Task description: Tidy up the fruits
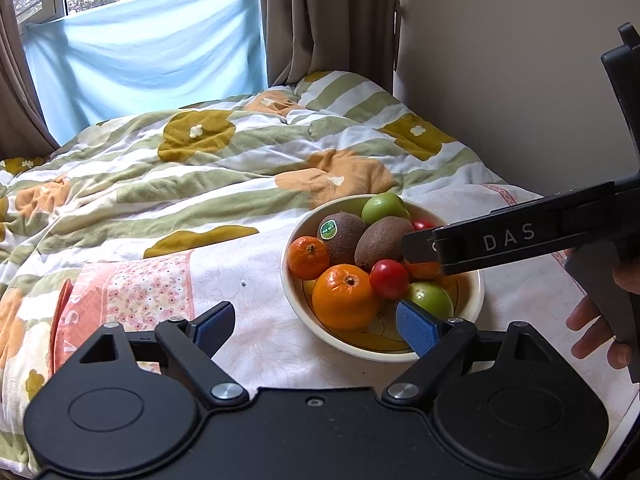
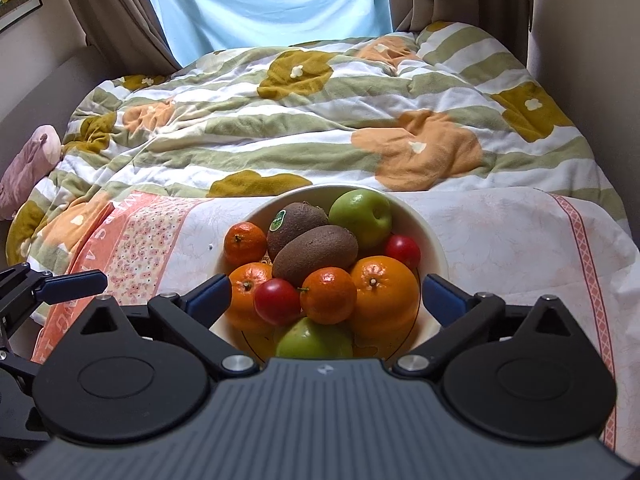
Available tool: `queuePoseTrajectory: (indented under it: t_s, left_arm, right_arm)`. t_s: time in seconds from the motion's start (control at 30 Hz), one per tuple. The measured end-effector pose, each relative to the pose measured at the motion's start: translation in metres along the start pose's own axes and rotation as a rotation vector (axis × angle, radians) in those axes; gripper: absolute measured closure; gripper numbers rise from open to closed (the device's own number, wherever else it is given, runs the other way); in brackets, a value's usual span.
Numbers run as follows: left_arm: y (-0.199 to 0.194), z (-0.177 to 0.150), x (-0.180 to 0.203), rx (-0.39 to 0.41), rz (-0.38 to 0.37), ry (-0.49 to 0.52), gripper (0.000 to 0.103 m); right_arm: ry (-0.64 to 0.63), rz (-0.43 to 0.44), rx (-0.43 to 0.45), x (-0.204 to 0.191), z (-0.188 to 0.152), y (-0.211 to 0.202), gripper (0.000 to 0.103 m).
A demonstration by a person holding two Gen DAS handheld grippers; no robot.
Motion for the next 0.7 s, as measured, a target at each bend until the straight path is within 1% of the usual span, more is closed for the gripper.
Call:
queuePoseTrajectory:
  t_s: [0.13,0.27,0.4,0.6,0.67,0.7]
  left_arm:
    - [-0.018,0.005,0.007,0.037,0.013,0.004,0.012]
    - [-0.042,0.005,0.020,0.087,0.040,-0.004,0.012]
    - [-0.074,-0.001,0.039,0.132,0.066,-0.025,0.012]
    - [-0.126,-0.009,0.067,0.192,0.083,-0.059,0.012]
    - [-0.142,-0.010,0.074,0.213,0.094,-0.071,0.011]
    - [-0.150,-0.010,0.076,0.224,0.102,-0.077,0.007]
  right_arm:
    - [-0.007,-0.014,0.043,0.001,0.003,-0.028,0.000]
    - [-0.014,-0.026,0.092,0.009,0.000,-0.065,0.000]
    - [-0.023,-0.032,0.126,0.018,-0.011,-0.105,0.000]
    - [-0.042,-0.051,0.180,0.026,-0.032,-0.171,0.000]
    - [-0.039,-0.059,0.201,0.029,-0.038,-0.192,0.000]
    - [-0.039,-0.066,0.213,0.030,-0.041,-0.204,0.000]
Point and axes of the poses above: each gripper's, at about its wrist camera, not at the fingertips, and y roughly the way its jaws point, x to its right, z to its top, the point moved 6 cm from there along y, roughly the way its jaws point, and after that the axes turned 6 degrees about -y, right-handed, at the moved point
